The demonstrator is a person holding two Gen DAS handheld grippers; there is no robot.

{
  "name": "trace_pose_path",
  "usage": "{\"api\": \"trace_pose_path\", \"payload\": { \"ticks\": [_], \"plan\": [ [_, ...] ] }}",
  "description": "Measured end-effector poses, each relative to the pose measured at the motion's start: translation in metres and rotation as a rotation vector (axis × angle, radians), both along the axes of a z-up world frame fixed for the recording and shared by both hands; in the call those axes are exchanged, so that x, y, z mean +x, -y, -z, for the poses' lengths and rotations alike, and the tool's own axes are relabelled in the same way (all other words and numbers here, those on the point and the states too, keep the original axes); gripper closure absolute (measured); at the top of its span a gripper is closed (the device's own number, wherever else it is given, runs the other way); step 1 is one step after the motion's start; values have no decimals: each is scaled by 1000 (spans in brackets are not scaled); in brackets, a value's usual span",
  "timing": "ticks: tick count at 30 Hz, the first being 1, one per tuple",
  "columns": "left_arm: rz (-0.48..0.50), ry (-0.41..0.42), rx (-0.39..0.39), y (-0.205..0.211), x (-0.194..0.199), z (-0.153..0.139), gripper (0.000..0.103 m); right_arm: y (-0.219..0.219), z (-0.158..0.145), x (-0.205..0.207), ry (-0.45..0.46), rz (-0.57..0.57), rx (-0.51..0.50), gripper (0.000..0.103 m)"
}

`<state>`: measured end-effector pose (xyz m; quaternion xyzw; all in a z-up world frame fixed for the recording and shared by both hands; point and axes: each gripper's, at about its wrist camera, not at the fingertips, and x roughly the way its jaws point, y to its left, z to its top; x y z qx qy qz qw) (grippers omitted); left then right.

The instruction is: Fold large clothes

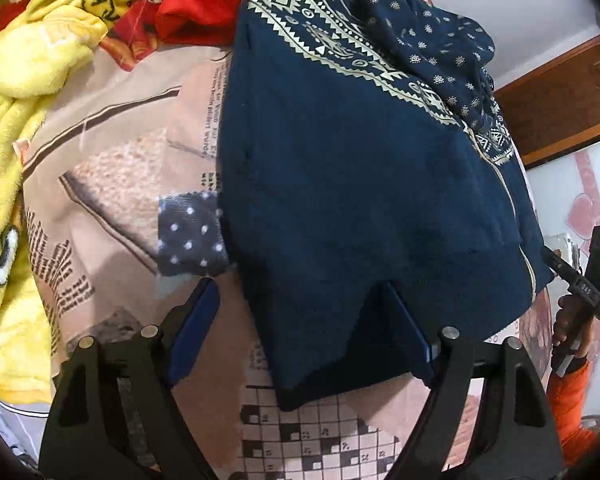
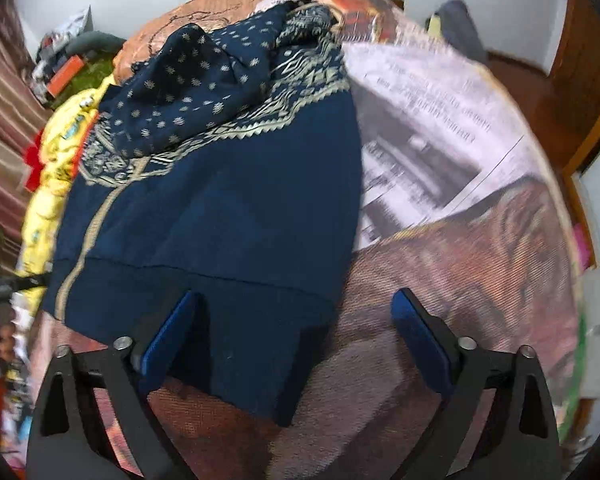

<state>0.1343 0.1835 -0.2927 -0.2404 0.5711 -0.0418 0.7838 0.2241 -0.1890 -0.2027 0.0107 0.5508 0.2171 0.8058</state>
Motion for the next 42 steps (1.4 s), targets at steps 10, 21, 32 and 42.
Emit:
{"api": "trace_pose_path", "payload": {
  "ticks": [10,21,32,42],
  "plan": [
    [15,86,-73,22,5,-10,65,-12,-2,1,-1,-52,78,71],
    [-8,230,64,12,16,-73,92,-30,-38,13,83,-115,138,90],
    [-33,519,154,7,64,-188,93,-45,-112,63,300,-104,164,90],
    [-80,585,266,-7,154,-219,93,-57,-134,150,359,-52,174,91]
  ]
}}
